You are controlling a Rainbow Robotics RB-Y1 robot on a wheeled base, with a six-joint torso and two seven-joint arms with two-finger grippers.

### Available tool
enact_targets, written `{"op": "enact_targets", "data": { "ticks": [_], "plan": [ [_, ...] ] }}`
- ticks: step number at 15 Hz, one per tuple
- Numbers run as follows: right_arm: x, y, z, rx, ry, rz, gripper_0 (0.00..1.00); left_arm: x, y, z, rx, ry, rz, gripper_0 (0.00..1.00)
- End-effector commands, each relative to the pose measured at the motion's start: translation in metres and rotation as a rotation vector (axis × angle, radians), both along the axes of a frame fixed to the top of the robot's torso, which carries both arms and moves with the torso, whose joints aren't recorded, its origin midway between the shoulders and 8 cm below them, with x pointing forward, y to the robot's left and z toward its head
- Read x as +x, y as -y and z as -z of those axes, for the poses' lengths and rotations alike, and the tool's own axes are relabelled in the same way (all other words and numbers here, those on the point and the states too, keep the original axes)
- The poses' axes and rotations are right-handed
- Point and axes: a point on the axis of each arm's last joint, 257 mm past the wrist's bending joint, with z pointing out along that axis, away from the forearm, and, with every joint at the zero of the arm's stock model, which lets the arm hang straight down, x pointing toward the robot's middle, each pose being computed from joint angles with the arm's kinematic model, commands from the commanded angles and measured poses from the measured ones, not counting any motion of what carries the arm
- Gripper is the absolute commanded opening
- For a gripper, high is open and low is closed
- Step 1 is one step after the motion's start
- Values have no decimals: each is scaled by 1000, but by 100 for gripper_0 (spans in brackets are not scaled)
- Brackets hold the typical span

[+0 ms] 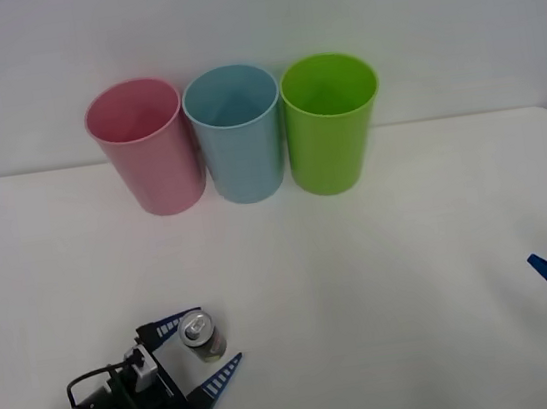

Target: Grasp the object on the table and drop it into the matching bin: aluminum can to the light blue bin, PET bottle to the pink bin.

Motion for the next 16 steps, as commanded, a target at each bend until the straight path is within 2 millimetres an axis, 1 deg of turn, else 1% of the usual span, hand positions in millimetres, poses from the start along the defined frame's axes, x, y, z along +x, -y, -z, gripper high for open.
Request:
{"op": "enact_targets", "data": {
  "ticks": [1,7,9,12,14,15,16],
  "plan": [
    [0,0,0,0,0,0,100,0,0,0,3,6,0,0],
    [0,0,0,0,0,0,100,-3,-2,0,1,7,2,0],
    [0,0,0,0,0,0,100,-3,-5,-1,-3,7,-3,0],
    [0,0,0,0,0,0,100,-3,-16,-6,-7,13,-15,0],
    [0,0,0,0,0,0,100,-3,-27,-14,-9,20,-33,0],
    [0,0,0,0,0,0,100,-3,-34,-21,-19,14,-43,0],
    [0,0,0,0,0,0,100,-5,-41,-33,-32,10,-53,0]
  ]
}}
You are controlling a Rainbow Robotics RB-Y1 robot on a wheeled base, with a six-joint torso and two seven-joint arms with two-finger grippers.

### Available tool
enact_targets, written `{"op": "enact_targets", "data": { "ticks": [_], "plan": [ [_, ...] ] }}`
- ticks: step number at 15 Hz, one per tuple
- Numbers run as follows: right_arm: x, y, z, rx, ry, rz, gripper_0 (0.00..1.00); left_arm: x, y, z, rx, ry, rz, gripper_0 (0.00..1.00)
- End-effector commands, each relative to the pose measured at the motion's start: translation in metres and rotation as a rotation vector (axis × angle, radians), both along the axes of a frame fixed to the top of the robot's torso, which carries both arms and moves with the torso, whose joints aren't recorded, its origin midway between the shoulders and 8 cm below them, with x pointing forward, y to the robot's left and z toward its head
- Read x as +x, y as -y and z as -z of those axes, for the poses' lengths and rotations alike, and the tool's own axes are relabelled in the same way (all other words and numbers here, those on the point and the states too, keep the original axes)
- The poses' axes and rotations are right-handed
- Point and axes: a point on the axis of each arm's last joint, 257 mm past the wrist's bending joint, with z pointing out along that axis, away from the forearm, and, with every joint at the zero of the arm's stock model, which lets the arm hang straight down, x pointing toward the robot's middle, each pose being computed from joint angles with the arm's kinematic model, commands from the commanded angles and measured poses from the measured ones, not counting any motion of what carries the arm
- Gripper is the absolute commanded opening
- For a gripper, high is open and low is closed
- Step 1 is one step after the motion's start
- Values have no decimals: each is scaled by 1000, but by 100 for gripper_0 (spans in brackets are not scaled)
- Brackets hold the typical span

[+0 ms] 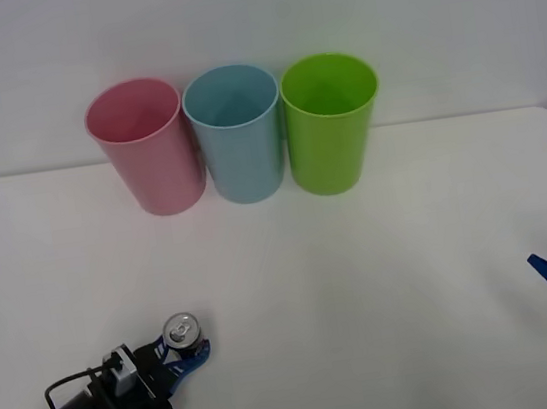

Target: Grasp the object on the table and drop it into the matching bin: aluminum can to the light blue bin, PET bottle to the pink bin.

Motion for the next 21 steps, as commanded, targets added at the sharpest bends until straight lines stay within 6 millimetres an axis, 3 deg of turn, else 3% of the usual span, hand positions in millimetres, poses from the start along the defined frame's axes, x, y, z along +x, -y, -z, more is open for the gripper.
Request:
{"op": "enact_targets", "data": {
  "ticks": [1,8,14,21],
  "plan": [
    [0,0,0,0,0,0,100,-6,-21,-25,-25,-13,-29,0],
    [0,0,0,0,0,0,100,-25,-70,-94,-123,-29,-113,0],
    [0,0,0,0,0,0,100,-29,-93,-169,-266,-2,-171,0],
    [0,0,0,0,0,0,100,16,-74,-272,-350,82,-217,0]
  ]
}}
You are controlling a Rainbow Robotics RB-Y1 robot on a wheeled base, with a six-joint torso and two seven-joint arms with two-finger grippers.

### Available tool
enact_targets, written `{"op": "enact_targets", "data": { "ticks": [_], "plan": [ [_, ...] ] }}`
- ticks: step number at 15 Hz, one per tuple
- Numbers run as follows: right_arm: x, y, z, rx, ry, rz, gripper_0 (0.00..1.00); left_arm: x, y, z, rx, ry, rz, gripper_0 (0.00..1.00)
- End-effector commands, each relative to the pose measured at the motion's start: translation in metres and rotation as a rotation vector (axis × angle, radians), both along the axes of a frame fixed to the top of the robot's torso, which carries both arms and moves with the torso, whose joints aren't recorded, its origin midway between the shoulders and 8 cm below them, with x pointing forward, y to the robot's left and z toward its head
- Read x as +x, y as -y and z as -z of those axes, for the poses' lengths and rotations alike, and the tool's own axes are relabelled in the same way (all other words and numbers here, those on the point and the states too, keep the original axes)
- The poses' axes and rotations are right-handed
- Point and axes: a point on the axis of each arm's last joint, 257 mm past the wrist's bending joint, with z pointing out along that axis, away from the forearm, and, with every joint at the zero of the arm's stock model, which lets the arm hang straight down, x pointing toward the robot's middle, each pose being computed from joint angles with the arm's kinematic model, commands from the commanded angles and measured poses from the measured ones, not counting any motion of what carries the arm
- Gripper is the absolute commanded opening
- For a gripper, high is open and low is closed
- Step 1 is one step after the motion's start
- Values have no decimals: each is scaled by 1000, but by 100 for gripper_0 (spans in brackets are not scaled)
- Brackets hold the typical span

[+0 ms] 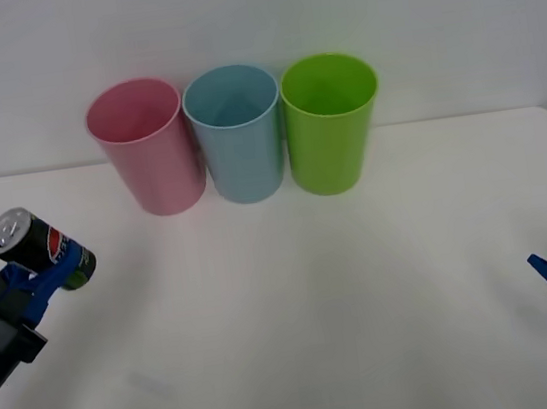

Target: Grasp the object on the table and drop it into the matching bin: aluminum can to the light blue bin, PET bottle to the pink bin.

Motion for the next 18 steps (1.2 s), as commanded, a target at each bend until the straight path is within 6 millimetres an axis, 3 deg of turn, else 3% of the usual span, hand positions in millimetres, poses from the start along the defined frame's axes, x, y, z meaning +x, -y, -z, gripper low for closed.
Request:
{"op": "enact_targets", "data": {
  "ticks": [1,6,8,13,18],
  "plan": [
    [0,0,0,0,0,0,100,21,11,-36,-15,36,-6,0],
    [0,0,0,0,0,0,100,73,54,-85,-16,67,28,0],
    [0,0,0,0,0,0,100,99,73,-91,12,63,46,0],
    [0,0,0,0,0,0,100,190,115,-104,116,56,53,0],
    [0,0,0,0,0,0,100,239,147,-117,167,54,25,0]
  ]
}}
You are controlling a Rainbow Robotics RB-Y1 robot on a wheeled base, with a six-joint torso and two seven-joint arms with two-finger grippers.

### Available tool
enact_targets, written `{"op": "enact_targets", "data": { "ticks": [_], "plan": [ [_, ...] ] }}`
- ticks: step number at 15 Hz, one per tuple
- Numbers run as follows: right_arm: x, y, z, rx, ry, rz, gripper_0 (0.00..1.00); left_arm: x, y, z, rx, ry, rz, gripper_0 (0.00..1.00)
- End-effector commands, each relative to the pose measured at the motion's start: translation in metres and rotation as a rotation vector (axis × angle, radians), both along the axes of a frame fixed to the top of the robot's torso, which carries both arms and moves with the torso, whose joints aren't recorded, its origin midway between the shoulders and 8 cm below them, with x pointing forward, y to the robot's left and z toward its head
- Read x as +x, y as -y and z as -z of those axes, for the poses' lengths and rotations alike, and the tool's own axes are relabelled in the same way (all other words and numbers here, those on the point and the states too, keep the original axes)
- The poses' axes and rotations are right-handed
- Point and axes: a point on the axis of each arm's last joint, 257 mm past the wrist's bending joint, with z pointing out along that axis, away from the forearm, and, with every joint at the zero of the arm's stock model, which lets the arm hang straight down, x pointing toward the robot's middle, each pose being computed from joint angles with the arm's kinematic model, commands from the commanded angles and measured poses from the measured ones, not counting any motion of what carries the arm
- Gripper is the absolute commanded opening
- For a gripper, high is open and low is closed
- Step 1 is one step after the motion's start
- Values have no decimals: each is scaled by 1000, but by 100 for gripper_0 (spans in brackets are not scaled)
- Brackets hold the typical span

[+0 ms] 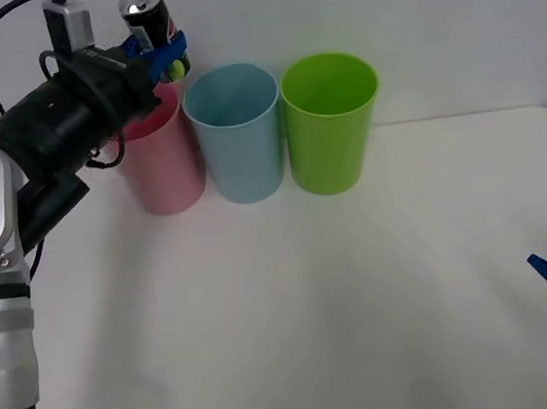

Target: Grasp the object on the table and drop it into the matching bin: aluminum can to the light blue bin, PET bottle to the pink bin.

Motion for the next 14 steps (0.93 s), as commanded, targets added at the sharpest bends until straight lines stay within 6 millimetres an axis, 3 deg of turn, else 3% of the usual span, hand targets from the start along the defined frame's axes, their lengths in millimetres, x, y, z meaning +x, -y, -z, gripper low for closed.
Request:
{"op": "enact_targets", "data": {
  "ticks": [1,9,14],
  "plan": [
    [0,0,0,0,0,0,100,18,15,-7,17,11,-31,0],
    [0,0,0,0,0,0,100,49,47,-15,115,18,-89,0],
    [0,0,0,0,0,0,100,57,48,-13,158,22,-117,1]
  ]
}}
